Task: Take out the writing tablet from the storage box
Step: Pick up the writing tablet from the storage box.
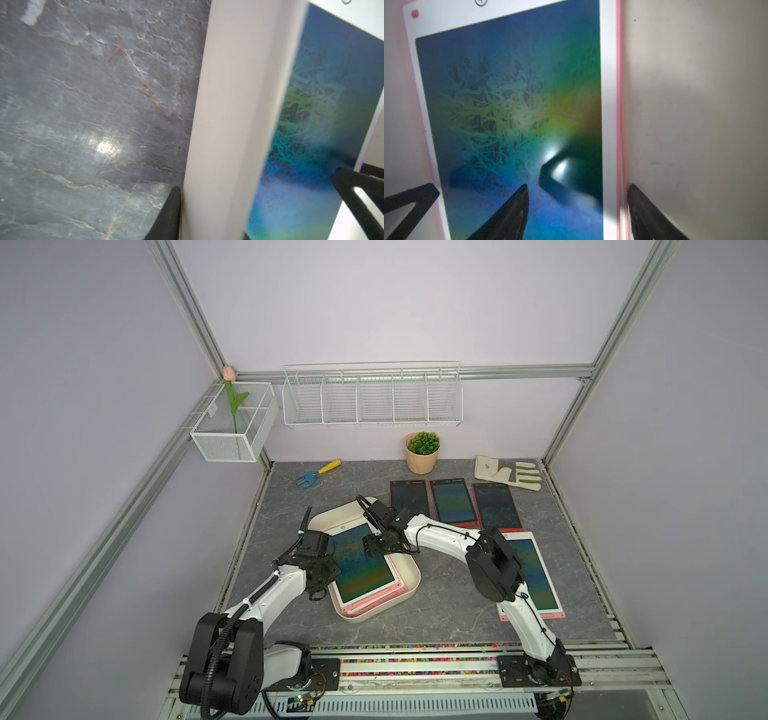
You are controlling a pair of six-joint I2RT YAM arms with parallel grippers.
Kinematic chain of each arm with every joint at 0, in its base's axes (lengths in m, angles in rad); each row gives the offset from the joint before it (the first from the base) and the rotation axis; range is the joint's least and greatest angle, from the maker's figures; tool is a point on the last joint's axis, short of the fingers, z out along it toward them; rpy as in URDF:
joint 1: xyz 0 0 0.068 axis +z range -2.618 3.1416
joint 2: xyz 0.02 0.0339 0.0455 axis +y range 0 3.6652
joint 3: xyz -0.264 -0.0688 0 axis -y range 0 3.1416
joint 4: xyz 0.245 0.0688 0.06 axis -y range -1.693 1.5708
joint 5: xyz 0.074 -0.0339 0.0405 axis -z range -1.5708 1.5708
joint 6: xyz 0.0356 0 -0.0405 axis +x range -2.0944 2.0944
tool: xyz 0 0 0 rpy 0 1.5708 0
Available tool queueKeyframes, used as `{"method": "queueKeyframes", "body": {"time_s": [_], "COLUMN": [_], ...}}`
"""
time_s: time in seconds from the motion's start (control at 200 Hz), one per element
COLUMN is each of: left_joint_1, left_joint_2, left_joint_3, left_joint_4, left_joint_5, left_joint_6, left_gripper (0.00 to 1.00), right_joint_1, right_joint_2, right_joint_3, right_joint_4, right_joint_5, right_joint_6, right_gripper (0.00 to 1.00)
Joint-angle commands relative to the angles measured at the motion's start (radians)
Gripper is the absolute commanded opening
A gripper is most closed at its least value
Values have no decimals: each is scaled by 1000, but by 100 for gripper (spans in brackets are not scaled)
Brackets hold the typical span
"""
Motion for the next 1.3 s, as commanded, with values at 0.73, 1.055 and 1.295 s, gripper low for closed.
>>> {"method": "queueKeyframes", "body": {"time_s": [0.73,1.055,1.295], "left_joint_1": [5,5,4], "left_joint_2": [5,3,0], "left_joint_3": [-20,-20,-21], "left_joint_4": [34,34,33], "left_joint_5": [4,5,5], "left_joint_6": [10,12,12], "left_gripper": [27,26,26], "right_joint_1": [25,30,34], "right_joint_2": [-80,-88,-65], "right_joint_3": [-12,-24,-30], "right_joint_4": [5,-1,14], "right_joint_5": [61,57,47], "right_joint_6": [-8,-5,3], "right_gripper": [77,77,77]}}
